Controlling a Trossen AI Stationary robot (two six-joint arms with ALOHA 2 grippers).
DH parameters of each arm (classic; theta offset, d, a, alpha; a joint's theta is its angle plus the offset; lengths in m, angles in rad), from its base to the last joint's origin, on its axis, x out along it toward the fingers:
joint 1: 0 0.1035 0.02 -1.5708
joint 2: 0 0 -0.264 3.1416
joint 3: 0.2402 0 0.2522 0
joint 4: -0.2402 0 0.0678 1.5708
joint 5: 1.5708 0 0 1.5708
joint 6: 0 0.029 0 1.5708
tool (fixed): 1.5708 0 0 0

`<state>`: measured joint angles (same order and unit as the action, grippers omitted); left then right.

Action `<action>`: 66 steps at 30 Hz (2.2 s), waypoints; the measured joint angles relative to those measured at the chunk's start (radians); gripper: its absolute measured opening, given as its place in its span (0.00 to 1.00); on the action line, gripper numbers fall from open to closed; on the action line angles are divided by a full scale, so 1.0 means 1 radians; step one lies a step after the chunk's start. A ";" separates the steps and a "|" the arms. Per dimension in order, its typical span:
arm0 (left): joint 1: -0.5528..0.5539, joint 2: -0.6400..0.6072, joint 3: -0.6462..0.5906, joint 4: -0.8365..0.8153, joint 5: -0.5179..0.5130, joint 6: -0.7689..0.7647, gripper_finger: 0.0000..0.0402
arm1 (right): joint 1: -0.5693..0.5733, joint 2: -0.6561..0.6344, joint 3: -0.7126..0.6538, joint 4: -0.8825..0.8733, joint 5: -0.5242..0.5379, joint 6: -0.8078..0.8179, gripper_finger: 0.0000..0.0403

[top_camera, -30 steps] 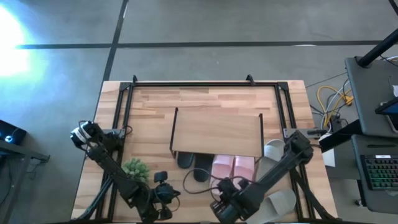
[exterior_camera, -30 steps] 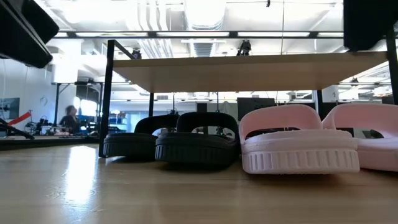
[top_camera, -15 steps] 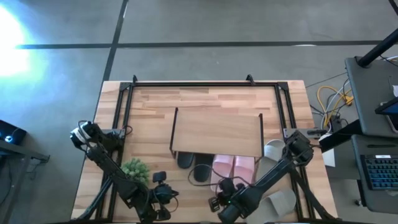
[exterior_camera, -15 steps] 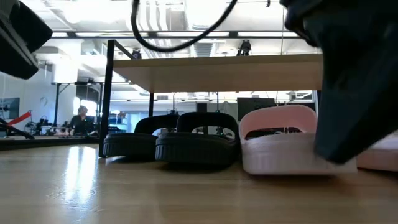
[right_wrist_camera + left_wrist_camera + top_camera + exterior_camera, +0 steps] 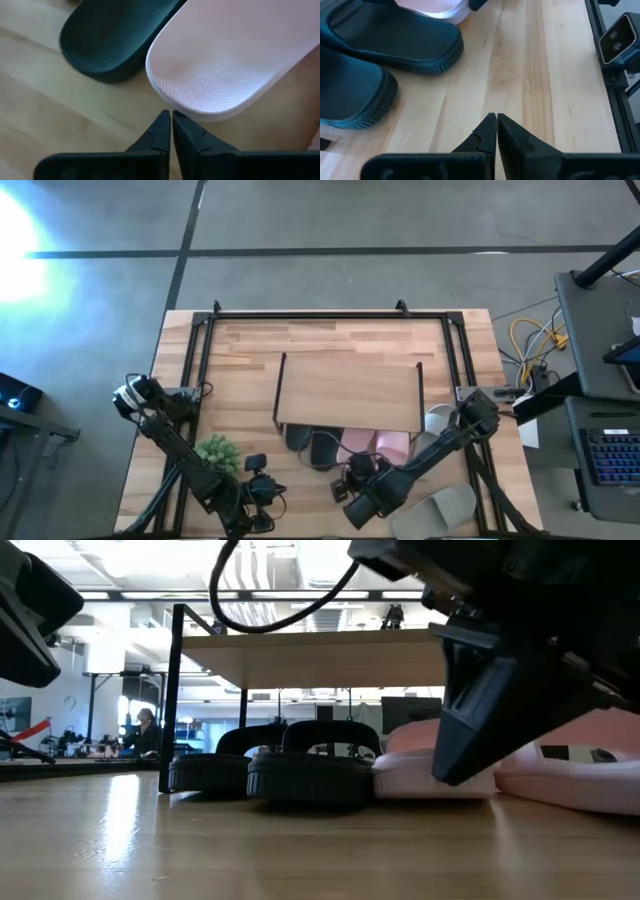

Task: Pick and place slides into the shelf
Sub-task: Adjust the pink and black slides under the shelf

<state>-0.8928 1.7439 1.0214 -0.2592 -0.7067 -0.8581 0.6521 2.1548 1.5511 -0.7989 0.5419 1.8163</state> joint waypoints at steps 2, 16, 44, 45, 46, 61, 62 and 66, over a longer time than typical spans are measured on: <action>0.001 0.000 0.000 -0.009 0.000 0.000 0.00 | 0.000 0.000 0.012 -0.016 -0.013 -0.018 0.03; 0.022 0.000 -0.002 -0.019 0.000 0.000 0.00 | -0.037 -0.019 0.030 0.282 -0.135 -0.290 0.03; 0.032 0.000 -0.002 -0.012 -0.007 -0.029 0.00 | -0.102 -0.001 0.030 0.238 -0.019 -0.500 0.03; 0.034 0.000 -0.002 -0.012 -0.007 -0.029 0.00 | -0.096 -0.004 0.039 0.246 -0.021 -0.516 0.03; 0.035 0.000 -0.002 -0.012 -0.007 -0.029 0.00 | -0.090 -0.006 0.047 0.262 -0.023 -0.535 0.03; 0.043 0.000 -0.009 -0.012 -0.005 -0.027 0.00 | -0.095 0.084 0.057 0.432 -0.146 -0.700 0.03; 0.043 0.000 -0.009 -0.011 -0.005 -0.027 0.00 | -0.096 0.083 0.057 0.428 -0.114 -0.714 0.03; 0.043 0.000 -0.009 -0.012 -0.005 -0.026 0.00 | -0.098 0.082 0.057 0.401 0.009 -0.775 0.03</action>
<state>-0.8501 1.7439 1.0122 -0.2710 -0.7116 -0.8845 0.5541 2.2363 1.6085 -0.3982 0.5506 1.0408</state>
